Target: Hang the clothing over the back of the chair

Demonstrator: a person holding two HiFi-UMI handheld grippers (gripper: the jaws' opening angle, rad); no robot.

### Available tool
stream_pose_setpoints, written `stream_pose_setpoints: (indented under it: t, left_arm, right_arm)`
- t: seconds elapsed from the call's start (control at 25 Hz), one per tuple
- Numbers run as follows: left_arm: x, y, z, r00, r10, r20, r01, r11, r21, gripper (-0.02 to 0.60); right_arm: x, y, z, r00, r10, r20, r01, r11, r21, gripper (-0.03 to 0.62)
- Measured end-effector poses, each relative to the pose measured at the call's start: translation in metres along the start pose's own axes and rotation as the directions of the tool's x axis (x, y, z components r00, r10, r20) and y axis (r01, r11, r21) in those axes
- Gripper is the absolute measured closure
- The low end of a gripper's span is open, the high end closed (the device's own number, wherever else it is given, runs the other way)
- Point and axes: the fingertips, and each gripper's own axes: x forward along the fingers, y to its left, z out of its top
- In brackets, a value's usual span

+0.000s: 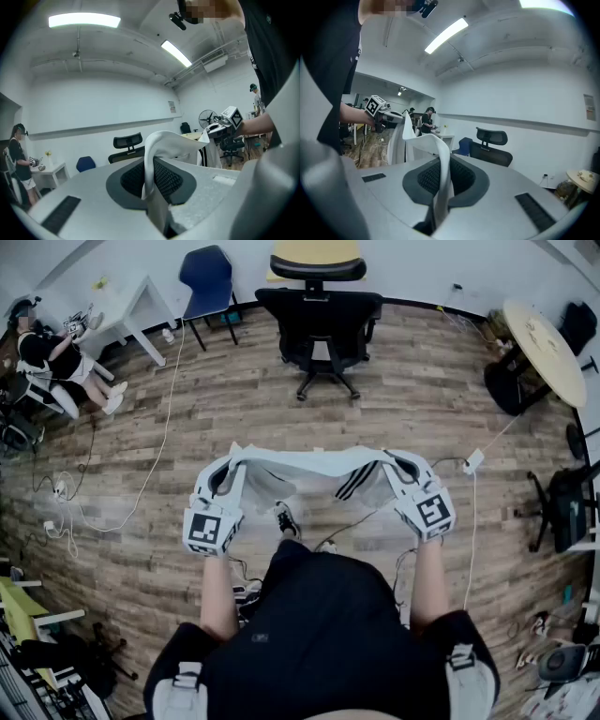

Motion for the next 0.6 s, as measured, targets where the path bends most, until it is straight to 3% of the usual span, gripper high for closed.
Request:
stream_pose_setpoints:
  t: [0.6]
  left_arm:
    - [0.0050,0.0019,-0.0065,1.000,-0.004,-0.007,0.004,1.000,-0.003,0.554]
  right_arm:
    - [0.0039,-0.0050,-0.0026,1.000,0.011,0.012,-0.011,0.999,0.030,0.595]
